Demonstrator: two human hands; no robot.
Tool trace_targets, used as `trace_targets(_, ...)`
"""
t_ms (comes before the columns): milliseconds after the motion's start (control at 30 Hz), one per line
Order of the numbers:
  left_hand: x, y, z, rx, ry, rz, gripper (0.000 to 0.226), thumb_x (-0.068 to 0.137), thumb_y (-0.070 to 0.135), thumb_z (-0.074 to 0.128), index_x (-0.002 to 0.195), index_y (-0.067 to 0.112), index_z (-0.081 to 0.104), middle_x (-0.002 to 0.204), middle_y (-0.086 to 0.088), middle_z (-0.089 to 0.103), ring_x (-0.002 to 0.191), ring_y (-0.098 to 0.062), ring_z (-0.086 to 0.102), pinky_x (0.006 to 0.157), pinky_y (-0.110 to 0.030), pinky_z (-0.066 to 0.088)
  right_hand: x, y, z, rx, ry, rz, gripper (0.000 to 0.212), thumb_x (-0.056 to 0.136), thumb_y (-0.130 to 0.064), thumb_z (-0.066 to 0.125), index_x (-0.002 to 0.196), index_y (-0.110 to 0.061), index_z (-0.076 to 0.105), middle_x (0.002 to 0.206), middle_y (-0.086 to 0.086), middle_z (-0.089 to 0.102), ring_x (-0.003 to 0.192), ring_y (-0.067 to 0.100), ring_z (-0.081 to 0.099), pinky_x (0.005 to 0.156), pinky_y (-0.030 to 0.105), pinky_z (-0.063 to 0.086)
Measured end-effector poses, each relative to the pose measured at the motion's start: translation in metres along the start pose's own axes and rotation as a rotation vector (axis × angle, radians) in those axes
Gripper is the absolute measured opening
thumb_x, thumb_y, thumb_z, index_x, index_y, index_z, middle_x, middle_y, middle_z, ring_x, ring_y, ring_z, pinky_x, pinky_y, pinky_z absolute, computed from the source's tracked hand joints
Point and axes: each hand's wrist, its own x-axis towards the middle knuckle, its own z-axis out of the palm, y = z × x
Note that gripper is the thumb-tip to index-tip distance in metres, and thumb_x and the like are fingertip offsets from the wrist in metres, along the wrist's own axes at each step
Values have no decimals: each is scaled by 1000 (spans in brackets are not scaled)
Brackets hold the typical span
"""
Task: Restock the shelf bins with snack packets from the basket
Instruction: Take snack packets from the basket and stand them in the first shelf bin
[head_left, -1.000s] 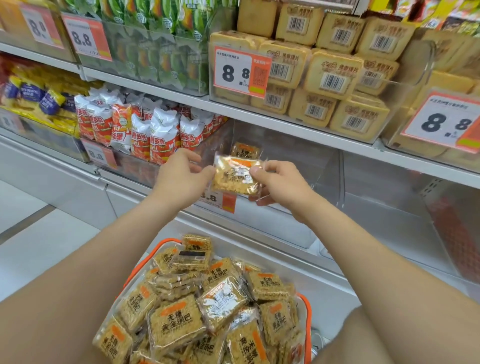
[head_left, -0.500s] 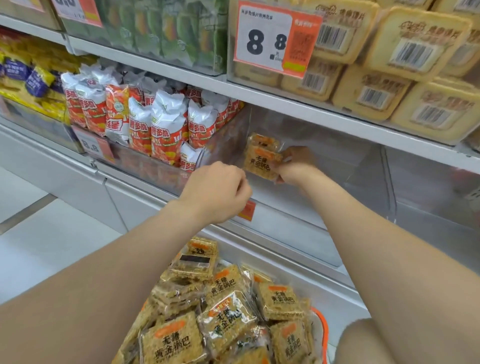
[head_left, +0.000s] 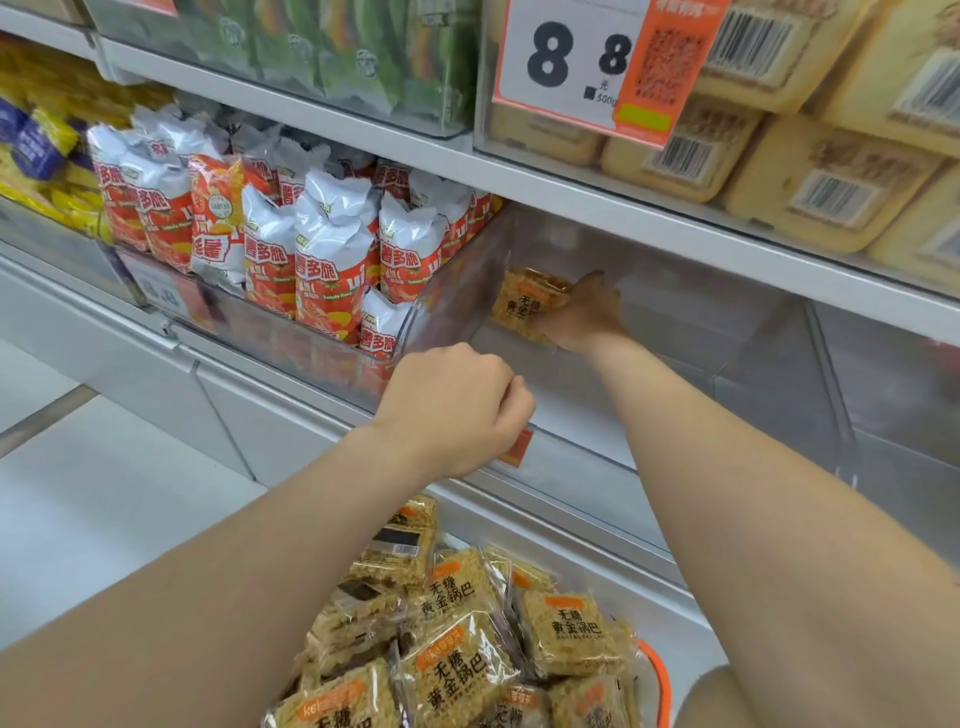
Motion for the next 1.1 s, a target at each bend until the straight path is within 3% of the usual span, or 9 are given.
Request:
trace_targets(67,0,0,1,5,0,5,49,101,39,39,57,18,39,53,4,42,48,-16,41,49,-31,25,1,1,2,45,29,-5,124,72,-19,91,160,-7,6,150,18,44,126,37,60,89,45,62)
trace_targets(100,0,0,1,10,1,4,49,100,40,38,57,18,39,53,4,42,48,-16,40,49,-31,25,1,1,2,58,37,-10,129,72,-17,91,162,-9,-1,152,18,42,128,38,58,90,46,62)
trace_targets(200,-1,1,2,23,8,10,49,101,39,37,56,17,39,51,5,41,47,-15,39,48,-30,23,5,4,-1,26,49,-71,112,74,-16,90,158,-9,16,143,16,50,130,36,55,92,43,61)
trace_targets(367,0,2,3,24,16,15,48,100,38,38,56,17,39,51,4,40,46,-16,40,48,-30,21,6,11,-3,-97,61,-191,77,76,-32,90,138,-12,48,132,13,61,130,32,52,83,32,48)
trace_targets(433,0,3,4,31,15,12,48,99,38,38,56,16,40,51,3,41,47,-17,41,48,-30,21,6,12,-2,-70,97,-203,71,75,-31,88,133,-14,51,127,13,63,121,33,59,80,34,53)
trace_targets(533,-1,3,4,41,11,8,48,100,38,38,57,16,41,52,3,43,48,-17,42,48,-30,22,5,11,0,-80,194,-246,70,74,-40,84,128,-15,46,115,14,67,109,38,65,78,43,58)
trace_targets(733,-1,3,4,39,14,9,48,100,38,37,57,16,42,52,3,43,49,-18,44,48,-30,24,2,10,7,-90,149,-205,72,82,-44,78,136,-22,35,122,14,66,110,43,64,84,52,60)
trace_targets(933,0,3,3,37,7,4,48,101,38,36,58,16,42,52,4,41,47,-16,39,48,-30,21,10,15,10,73,156,-166,67,81,-54,74,128,-20,41,111,10,72,89,40,74,78,50,62)
trace_targets(1100,0,4,2,22,4,6,48,101,37,38,58,16,44,52,4,41,47,-15,40,48,-29,23,-2,3,10,77,232,-47,90,88,-45,79,146,-8,22,131,19,64,115,44,65,92,50,57)
